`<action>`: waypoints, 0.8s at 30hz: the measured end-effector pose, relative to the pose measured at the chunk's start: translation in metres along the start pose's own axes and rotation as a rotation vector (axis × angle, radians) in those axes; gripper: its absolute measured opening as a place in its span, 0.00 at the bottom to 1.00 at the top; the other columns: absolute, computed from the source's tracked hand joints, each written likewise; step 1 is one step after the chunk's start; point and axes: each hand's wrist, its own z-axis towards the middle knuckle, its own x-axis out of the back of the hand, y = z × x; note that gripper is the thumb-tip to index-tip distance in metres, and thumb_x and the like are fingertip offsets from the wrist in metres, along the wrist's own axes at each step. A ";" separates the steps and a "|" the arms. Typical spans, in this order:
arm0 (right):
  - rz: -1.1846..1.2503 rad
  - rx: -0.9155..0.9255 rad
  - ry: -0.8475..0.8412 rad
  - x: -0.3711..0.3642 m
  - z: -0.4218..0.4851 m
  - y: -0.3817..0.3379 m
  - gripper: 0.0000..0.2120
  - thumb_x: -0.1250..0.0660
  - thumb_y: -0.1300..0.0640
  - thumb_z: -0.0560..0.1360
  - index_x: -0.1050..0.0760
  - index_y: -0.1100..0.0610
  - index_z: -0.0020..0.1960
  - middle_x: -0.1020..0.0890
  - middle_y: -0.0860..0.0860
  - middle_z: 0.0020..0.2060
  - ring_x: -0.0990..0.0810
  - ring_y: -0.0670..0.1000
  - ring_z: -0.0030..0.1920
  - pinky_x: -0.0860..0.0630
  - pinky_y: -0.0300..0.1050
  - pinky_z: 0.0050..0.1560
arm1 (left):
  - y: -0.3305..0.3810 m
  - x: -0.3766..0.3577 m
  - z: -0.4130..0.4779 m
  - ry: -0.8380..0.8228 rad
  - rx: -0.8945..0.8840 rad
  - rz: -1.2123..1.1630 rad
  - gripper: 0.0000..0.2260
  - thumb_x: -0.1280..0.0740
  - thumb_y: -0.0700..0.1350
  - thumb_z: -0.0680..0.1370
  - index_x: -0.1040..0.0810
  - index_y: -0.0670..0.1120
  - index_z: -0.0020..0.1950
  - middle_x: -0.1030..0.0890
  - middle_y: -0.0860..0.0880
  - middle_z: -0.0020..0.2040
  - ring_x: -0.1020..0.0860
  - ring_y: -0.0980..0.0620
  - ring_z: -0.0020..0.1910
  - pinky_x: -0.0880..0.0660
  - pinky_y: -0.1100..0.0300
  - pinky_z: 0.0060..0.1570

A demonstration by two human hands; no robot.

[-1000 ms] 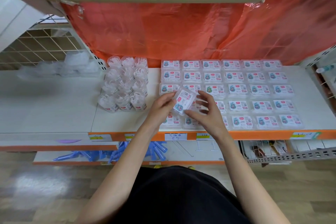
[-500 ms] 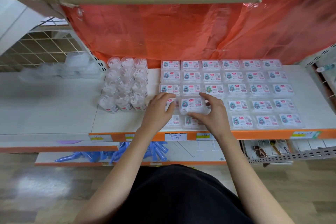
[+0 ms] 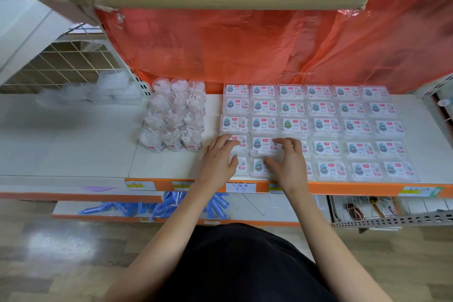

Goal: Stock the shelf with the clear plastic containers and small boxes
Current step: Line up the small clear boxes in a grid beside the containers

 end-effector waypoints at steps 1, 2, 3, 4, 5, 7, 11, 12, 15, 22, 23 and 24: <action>-0.004 0.003 0.005 0.000 0.000 -0.001 0.24 0.24 0.57 0.70 0.26 0.56 0.64 0.29 0.53 0.64 0.23 0.57 0.57 0.23 0.50 0.55 | 0.000 0.000 0.000 0.005 0.000 0.001 0.18 0.35 0.43 0.78 0.27 0.45 0.69 0.33 0.49 0.73 0.37 0.50 0.73 0.39 0.54 0.70; -0.008 0.008 0.010 0.000 0.001 -0.001 0.24 0.24 0.58 0.70 0.26 0.56 0.63 0.29 0.53 0.64 0.23 0.56 0.57 0.24 0.49 0.54 | 0.001 -0.001 0.000 0.010 0.001 0.002 0.18 0.35 0.43 0.78 0.27 0.45 0.69 0.33 0.49 0.73 0.37 0.50 0.73 0.40 0.55 0.70; -0.015 0.013 0.016 0.000 0.001 -0.001 0.24 0.24 0.58 0.69 0.26 0.56 0.63 0.29 0.53 0.63 0.24 0.56 0.57 0.25 0.48 0.55 | 0.001 -0.001 0.000 0.013 0.003 0.001 0.18 0.35 0.43 0.78 0.27 0.45 0.69 0.33 0.49 0.73 0.37 0.50 0.73 0.40 0.55 0.70; -0.023 0.019 0.019 0.000 0.002 0.000 0.24 0.23 0.58 0.69 0.26 0.56 0.62 0.28 0.53 0.62 0.24 0.56 0.58 0.26 0.47 0.56 | 0.001 -0.002 0.000 0.014 0.005 0.002 0.18 0.35 0.43 0.78 0.27 0.45 0.68 0.33 0.49 0.73 0.37 0.50 0.73 0.40 0.55 0.70; -0.040 0.025 0.021 0.000 0.002 0.000 0.24 0.23 0.57 0.69 0.25 0.56 0.62 0.27 0.53 0.62 0.24 0.56 0.58 0.26 0.48 0.57 | 0.001 -0.002 0.000 0.014 0.008 0.005 0.18 0.35 0.43 0.78 0.27 0.45 0.68 0.33 0.49 0.73 0.37 0.50 0.73 0.40 0.55 0.70; -0.079 0.038 0.022 0.000 0.003 0.001 0.24 0.23 0.56 0.68 0.24 0.55 0.62 0.26 0.54 0.61 0.24 0.57 0.58 0.26 0.51 0.59 | 0.001 -0.003 0.000 0.019 0.009 0.013 0.18 0.35 0.44 0.78 0.27 0.46 0.69 0.33 0.49 0.73 0.38 0.51 0.73 0.41 0.56 0.70; -0.097 0.050 -0.002 0.006 0.003 0.001 0.25 0.23 0.53 0.67 0.23 0.54 0.62 0.28 0.54 0.65 0.27 0.56 0.64 0.28 0.51 0.64 | 0.004 -0.003 -0.001 0.034 0.018 0.030 0.18 0.36 0.44 0.79 0.27 0.46 0.69 0.33 0.50 0.73 0.37 0.51 0.73 0.43 0.59 0.70; -0.087 0.059 -0.006 0.008 0.004 0.001 0.25 0.22 0.53 0.67 0.23 0.54 0.62 0.28 0.54 0.65 0.27 0.56 0.65 0.29 0.51 0.65 | 0.005 -0.003 -0.001 0.037 0.018 0.030 0.18 0.36 0.44 0.79 0.27 0.46 0.69 0.33 0.49 0.72 0.37 0.50 0.72 0.44 0.59 0.70; -0.067 0.115 -0.008 0.013 0.003 -0.003 0.25 0.23 0.53 0.69 0.24 0.56 0.63 0.28 0.55 0.66 0.28 0.56 0.67 0.29 0.52 0.67 | 0.010 0.003 -0.002 0.083 0.015 0.009 0.18 0.35 0.43 0.78 0.27 0.45 0.68 0.32 0.49 0.72 0.36 0.51 0.72 0.43 0.58 0.70; -0.029 0.327 -0.056 0.004 0.001 -0.043 0.20 0.29 0.53 0.73 0.24 0.59 0.62 0.25 0.56 0.63 0.26 0.56 0.63 0.27 0.56 0.63 | 0.002 0.041 -0.024 0.297 0.063 0.069 0.18 0.33 0.42 0.76 0.24 0.44 0.65 0.28 0.46 0.69 0.34 0.49 0.70 0.38 0.52 0.69; -0.032 0.351 -0.092 0.000 -0.002 -0.051 0.20 0.31 0.52 0.73 0.24 0.59 0.62 0.25 0.56 0.63 0.26 0.57 0.63 0.27 0.56 0.63 | -0.005 0.048 -0.031 0.312 0.100 0.092 0.18 0.34 0.43 0.76 0.25 0.44 0.66 0.28 0.46 0.69 0.33 0.48 0.70 0.37 0.52 0.69; -0.030 0.373 -0.122 -0.005 -0.004 -0.059 0.21 0.33 0.52 0.72 0.24 0.59 0.62 0.25 0.56 0.62 0.26 0.57 0.63 0.27 0.56 0.63 | -0.013 0.055 -0.037 0.327 0.135 0.112 0.18 0.35 0.44 0.75 0.24 0.44 0.65 0.28 0.46 0.69 0.33 0.47 0.69 0.37 0.52 0.68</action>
